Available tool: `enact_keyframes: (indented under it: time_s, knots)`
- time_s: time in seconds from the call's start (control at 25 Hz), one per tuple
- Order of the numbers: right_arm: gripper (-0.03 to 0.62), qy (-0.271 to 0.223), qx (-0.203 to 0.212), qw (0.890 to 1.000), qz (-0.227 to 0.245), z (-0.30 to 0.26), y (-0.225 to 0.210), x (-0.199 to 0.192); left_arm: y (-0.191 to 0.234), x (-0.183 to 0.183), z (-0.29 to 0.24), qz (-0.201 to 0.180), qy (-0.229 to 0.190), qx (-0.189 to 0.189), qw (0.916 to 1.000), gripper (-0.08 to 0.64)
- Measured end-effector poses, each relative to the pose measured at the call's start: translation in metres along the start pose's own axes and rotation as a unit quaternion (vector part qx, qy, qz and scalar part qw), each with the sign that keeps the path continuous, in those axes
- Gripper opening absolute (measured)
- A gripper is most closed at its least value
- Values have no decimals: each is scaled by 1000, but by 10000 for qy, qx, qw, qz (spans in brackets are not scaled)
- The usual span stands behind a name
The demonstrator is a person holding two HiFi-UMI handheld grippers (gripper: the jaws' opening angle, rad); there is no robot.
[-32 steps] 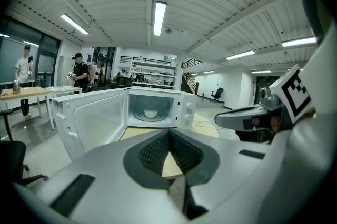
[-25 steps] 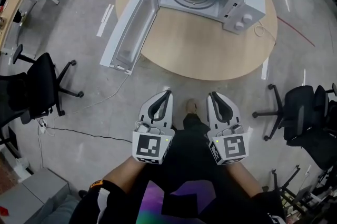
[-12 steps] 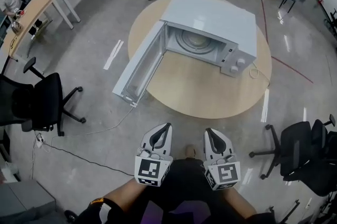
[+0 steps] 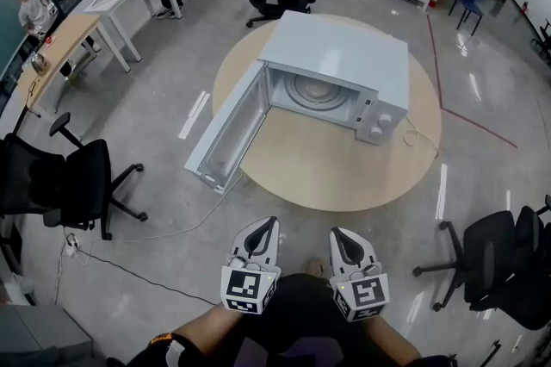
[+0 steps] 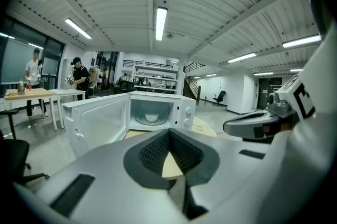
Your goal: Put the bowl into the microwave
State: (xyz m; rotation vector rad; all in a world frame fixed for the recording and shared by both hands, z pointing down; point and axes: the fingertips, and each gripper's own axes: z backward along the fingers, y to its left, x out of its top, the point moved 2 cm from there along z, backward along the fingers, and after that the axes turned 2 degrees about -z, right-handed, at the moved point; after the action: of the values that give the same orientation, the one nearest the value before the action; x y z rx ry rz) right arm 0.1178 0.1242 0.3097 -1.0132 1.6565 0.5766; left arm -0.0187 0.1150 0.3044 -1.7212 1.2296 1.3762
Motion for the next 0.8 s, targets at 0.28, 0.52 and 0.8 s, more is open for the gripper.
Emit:
enact_keyframes:
  time_s: [0.28, 0.52, 0.8]
  knots:
    - [15, 171, 82, 9998, -6, 4, -1, -9, -8, 1, 1, -37, 13, -24, 10000, 46]
    - [15, 202, -9, 9997, -108, 8, -3, -15, -12, -6, 3, -58, 93, -87, 9999, 46]
    - [15, 230, -77, 9997, -95, 9, -2, -19, -14, -10, 2, -103, 135, -184, 9997, 46]
